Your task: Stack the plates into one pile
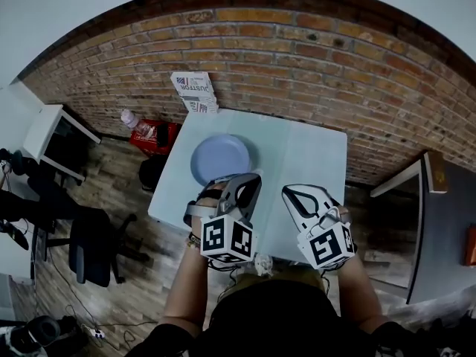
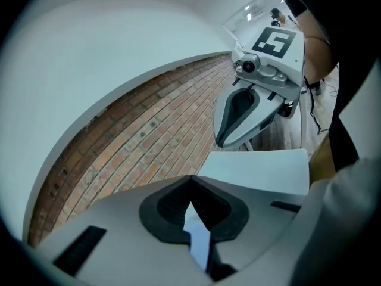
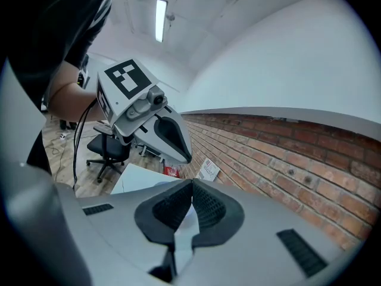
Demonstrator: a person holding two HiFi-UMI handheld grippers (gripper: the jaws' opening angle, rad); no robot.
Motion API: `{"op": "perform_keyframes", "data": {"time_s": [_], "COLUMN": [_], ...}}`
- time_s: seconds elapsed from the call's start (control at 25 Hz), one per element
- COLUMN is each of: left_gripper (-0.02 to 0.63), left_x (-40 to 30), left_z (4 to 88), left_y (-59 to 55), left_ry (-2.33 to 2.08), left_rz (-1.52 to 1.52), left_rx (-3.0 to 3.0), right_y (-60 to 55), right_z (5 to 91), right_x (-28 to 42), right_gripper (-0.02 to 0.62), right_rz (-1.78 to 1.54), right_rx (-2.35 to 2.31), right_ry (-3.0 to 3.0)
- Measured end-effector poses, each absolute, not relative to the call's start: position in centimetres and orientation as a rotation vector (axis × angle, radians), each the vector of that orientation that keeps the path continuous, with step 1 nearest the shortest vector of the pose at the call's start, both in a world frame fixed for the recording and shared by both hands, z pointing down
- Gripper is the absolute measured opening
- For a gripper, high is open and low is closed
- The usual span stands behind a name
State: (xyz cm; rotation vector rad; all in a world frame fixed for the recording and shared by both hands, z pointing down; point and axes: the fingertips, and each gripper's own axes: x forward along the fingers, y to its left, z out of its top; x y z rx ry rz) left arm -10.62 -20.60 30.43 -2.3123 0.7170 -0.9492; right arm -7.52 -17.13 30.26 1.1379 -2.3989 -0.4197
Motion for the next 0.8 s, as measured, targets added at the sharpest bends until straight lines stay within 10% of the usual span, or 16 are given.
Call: {"op": "perform_keyframes", "data": {"time_s": [0.8], "left_gripper": [0.021], "left_x": [3.8], "left_z": [27.9], "left_y": [-11.9], "left_ry": [0.845], "left_rz": [-0.847], "left_rx": [-2.379], "right_y": [-8.7], "right_z": [28.3], "right_x": [3.7], "right_gripper": [0.034], "right_rz": [-0.494], "right_rx": [1.060], "right_ry": [-2.522]}}
